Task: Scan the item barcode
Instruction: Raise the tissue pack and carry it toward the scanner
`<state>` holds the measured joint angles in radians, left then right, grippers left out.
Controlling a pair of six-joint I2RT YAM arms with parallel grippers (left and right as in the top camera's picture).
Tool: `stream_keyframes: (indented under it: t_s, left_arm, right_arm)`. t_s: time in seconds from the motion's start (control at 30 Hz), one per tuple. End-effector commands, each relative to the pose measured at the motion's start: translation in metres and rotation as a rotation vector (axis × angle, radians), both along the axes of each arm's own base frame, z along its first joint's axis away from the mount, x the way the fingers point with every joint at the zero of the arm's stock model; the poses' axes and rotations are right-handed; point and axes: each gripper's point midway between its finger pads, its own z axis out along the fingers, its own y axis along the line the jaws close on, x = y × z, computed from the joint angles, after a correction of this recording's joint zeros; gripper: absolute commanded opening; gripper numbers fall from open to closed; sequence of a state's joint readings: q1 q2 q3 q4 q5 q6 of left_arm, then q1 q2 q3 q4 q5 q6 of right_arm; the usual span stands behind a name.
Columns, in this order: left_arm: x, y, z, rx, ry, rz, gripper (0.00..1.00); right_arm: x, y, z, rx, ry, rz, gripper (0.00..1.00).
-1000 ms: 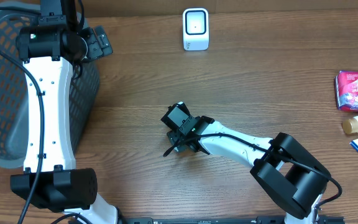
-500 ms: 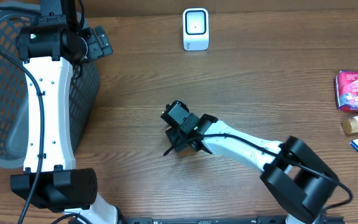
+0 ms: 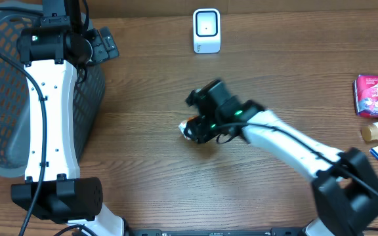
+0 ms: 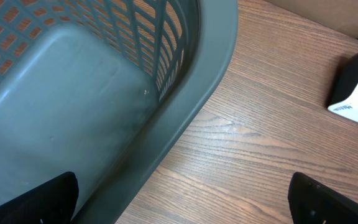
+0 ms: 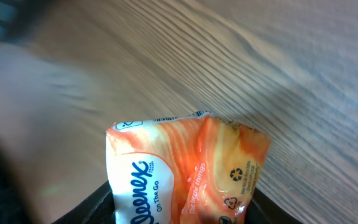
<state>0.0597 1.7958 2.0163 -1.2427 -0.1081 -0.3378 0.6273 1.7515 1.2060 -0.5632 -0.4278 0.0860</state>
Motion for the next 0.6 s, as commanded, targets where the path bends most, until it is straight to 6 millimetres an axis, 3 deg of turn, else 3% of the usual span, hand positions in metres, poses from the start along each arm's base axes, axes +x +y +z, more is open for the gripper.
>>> stream_keyframes:
  t_s: [0.0, 0.07, 0.23, 0.37, 0.57]
  left_arm:
    - [0.001, -0.001, -0.005, -0.004, 0.014, -0.004, 1.0]
    - [0.001, -0.001, -0.005, -0.004, 0.014, -0.004, 1.0]
    - [0.001, -0.001, -0.005, -0.004, 0.014, -0.004, 1.0]
    - [0.001, -0.001, -0.005, -0.004, 0.014, -0.004, 1.0]
    - [0.001, -0.001, -0.005, -0.004, 0.014, -0.004, 1.0]
  right_arm:
    - [-0.01, 0.001, 0.085, 0.364, -0.055, 0.241, 0.5]
    - [-0.008, -0.019, 0.122, 0.563, -0.088, 0.327, 0.5]
    - [-0.007, -0.069, 0.183, 0.92, -0.232, 0.485, 0.5]
    - [0.014, -0.089, 0.189, 0.906, -0.385, 0.481, 0.51]
    - [0.025, -0.087, 0.208, 0.878, -0.668, 0.614, 0.51]
